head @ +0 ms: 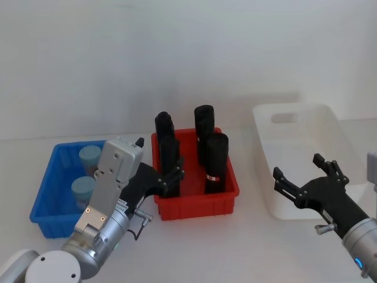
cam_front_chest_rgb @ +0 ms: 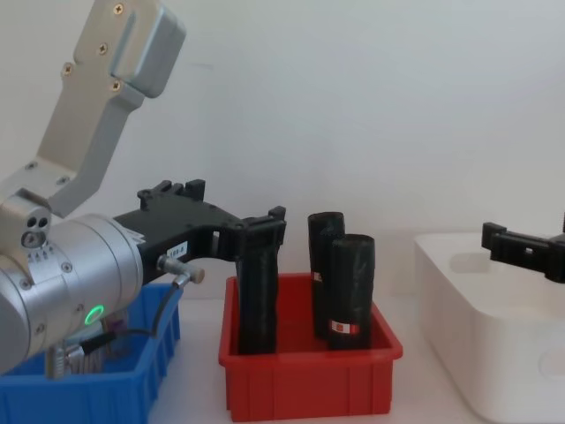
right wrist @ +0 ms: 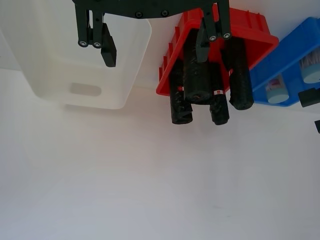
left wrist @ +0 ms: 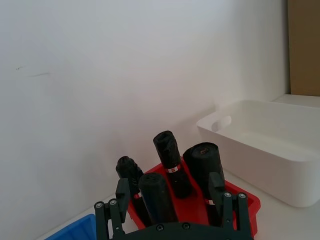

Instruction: Pick the cotton swabs from the blue box and place them into the white box.

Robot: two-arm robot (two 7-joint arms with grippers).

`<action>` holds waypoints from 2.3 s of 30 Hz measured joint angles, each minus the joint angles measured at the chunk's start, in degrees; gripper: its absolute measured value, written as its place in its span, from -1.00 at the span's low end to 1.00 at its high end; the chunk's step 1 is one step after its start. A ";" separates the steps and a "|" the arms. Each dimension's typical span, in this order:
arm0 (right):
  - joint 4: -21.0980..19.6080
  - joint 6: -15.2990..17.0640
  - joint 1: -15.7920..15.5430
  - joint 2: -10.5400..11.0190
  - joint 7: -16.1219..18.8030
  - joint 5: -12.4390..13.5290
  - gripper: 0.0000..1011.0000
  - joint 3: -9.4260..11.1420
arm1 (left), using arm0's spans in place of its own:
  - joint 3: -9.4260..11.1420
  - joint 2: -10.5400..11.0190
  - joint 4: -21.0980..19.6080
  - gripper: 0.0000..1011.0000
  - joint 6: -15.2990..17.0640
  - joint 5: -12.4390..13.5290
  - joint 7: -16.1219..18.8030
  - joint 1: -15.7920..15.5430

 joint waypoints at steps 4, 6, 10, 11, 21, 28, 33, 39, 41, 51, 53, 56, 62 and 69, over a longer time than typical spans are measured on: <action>0.00 0.00 0.00 0.00 0.00 0.00 0.98 0.00 | 0.00 0.00 0.00 0.98 0.00 0.00 0.00 0.00; 0.00 0.00 0.00 0.00 0.00 0.00 0.98 0.00 | 0.00 0.00 0.00 0.98 0.00 0.00 0.00 0.00; 0.00 0.00 0.00 0.00 0.00 0.00 0.98 0.00 | 0.00 0.00 0.00 0.98 0.00 0.00 0.00 0.00; 0.00 0.00 0.00 0.00 0.00 0.00 0.98 0.00 | 0.00 0.00 0.00 0.98 0.00 0.00 0.00 0.00; 0.00 0.00 0.00 0.00 0.00 0.00 0.98 0.00 | -0.34 0.17 0.05 0.98 0.22 -0.54 -0.03 -0.01; 0.00 0.00 0.00 0.00 0.00 0.00 0.98 0.00 | -1.63 0.87 0.87 0.98 0.79 -2.96 -0.17 -0.20; 0.00 0.00 0.00 0.00 0.00 0.00 0.98 0.00 | -2.73 1.40 1.94 0.98 1.26 -5.29 -0.65 -0.52; 0.00 0.00 0.00 0.00 0.00 0.00 0.98 0.00 | -4.53 2.15 4.45 0.98 2.17 -8.87 -1.78 -1.29; 0.00 0.00 0.00 0.00 0.00 0.00 0.98 0.00 | -4.95 2.31 5.25 0.98 2.46 -9.72 -2.12 -1.51; 0.00 0.00 0.00 0.00 0.00 0.00 0.98 0.00 | -7.37 3.19 10.58 0.98 3.83 -13.83 -4.00 -3.01; 0.00 0.00 0.00 0.00 0.00 0.00 0.98 0.00 | -7.77 3.32 11.67 0.98 4.02 -14.41 -4.36 -3.31; 0.00 0.00 0.00 0.00 0.00 0.00 0.98 0.00 | -8.15 3.44 12.74 0.98 4.24 -14.94 -4.71 -3.60; 0.00 0.00 0.00 0.00 0.00 0.00 0.98 0.00 | -9.02 3.61 15.73 0.98 4.94 -15.61 -5.61 -4.53; 0.00 0.00 0.00 0.00 0.00 0.00 0.98 0.00 | -9.43 3.54 18.49 0.98 5.60 -15.52 -6.78 -5.52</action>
